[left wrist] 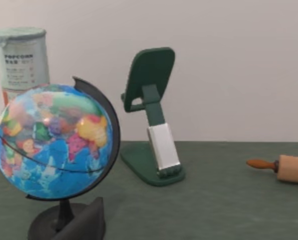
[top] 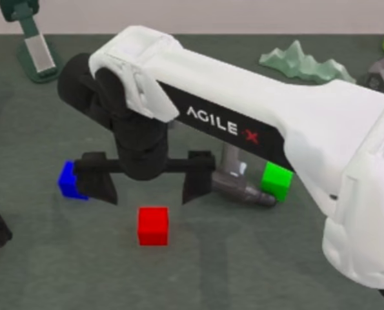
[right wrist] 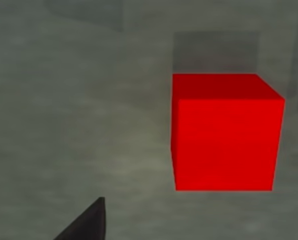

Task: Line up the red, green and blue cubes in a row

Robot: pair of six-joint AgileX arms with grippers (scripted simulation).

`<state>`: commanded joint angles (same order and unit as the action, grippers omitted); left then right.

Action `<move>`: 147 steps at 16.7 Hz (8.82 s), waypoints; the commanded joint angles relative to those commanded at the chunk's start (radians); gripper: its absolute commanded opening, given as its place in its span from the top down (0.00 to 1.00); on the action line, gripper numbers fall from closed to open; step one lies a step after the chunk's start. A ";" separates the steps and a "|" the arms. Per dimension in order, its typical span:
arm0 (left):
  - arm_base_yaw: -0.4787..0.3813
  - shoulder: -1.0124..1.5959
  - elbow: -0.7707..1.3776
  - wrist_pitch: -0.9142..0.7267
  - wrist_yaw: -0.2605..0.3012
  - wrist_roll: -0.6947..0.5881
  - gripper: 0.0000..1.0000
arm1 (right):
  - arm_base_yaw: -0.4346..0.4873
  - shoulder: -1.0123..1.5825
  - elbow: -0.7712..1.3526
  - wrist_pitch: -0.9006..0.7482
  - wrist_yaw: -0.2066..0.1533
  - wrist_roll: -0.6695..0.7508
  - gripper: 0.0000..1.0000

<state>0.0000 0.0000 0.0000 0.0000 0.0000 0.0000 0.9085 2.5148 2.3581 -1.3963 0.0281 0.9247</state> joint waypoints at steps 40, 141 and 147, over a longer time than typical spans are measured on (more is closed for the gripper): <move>0.000 0.000 0.000 0.000 0.000 0.000 0.00 | -0.425 -0.265 -0.650 0.368 -0.025 -1.662 0.00; 0.000 0.000 0.000 0.000 0.000 0.000 0.00 | -0.116 -0.274 -0.678 0.401 -0.035 -1.704 0.00; 0.000 0.000 0.000 0.000 0.000 0.000 0.00 | -0.116 -0.336 -0.574 0.239 -0.035 -1.702 0.00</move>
<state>0.0000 0.0000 0.0000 0.0000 0.0000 0.0000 0.7924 2.1788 1.7840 -1.1578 -0.0066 -0.7769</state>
